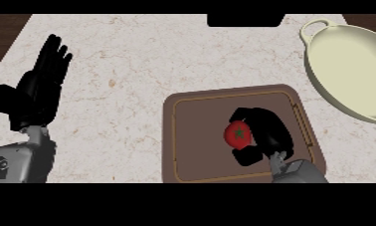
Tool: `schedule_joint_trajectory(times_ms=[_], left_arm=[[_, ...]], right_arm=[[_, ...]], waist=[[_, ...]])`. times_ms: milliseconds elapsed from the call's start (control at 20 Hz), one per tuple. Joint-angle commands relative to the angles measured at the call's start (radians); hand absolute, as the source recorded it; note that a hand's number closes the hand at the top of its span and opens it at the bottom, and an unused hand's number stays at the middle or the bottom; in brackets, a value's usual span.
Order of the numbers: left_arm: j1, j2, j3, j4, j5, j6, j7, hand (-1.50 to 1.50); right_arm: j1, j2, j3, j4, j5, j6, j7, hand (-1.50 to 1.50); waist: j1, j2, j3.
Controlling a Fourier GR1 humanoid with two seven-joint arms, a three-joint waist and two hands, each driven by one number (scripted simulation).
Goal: Pick the tomato from the tray and place it in the pot
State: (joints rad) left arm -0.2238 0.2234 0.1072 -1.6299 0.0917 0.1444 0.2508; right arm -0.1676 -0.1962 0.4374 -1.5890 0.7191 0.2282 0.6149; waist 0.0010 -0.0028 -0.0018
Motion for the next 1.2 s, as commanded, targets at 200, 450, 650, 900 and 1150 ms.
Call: schedule_joint_trajectory(times_ms=[200,450,650,900,1150], left_arm=[[-0.024,-0.015,0.012,0.023,-0.027,-0.007,-0.003,0.00],[0.057,-0.019,0.030,-0.039,0.001,-0.049,-0.019,0.00],[0.029,-0.012,0.032,-0.013,-0.011,-0.023,-0.017,0.00],[0.086,-0.024,0.026,-0.024,-0.024,-0.015,-0.028,0.00],[0.108,-0.018,0.049,-0.031,-0.010,-0.020,-0.038,0.00]], right_arm=[[-0.026,0.064,-0.015,0.089,0.073,0.014,-0.094,1.50],[0.010,0.081,-0.033,0.010,0.110,0.026,-0.066,1.50],[0.194,-0.178,0.156,-0.196,0.058,0.110,-0.415,1.50],[0.378,-0.448,0.204,-0.424,0.072,0.051,-0.679,1.50],[0.508,-0.486,-0.096,-0.628,-0.141,-0.079,-0.743,1.50]], waist=[[-0.001,0.003,0.002],[0.000,0.002,0.002],[-0.022,-0.006,0.002],[-0.039,-0.011,0.003],[-0.050,-0.008,0.003]])
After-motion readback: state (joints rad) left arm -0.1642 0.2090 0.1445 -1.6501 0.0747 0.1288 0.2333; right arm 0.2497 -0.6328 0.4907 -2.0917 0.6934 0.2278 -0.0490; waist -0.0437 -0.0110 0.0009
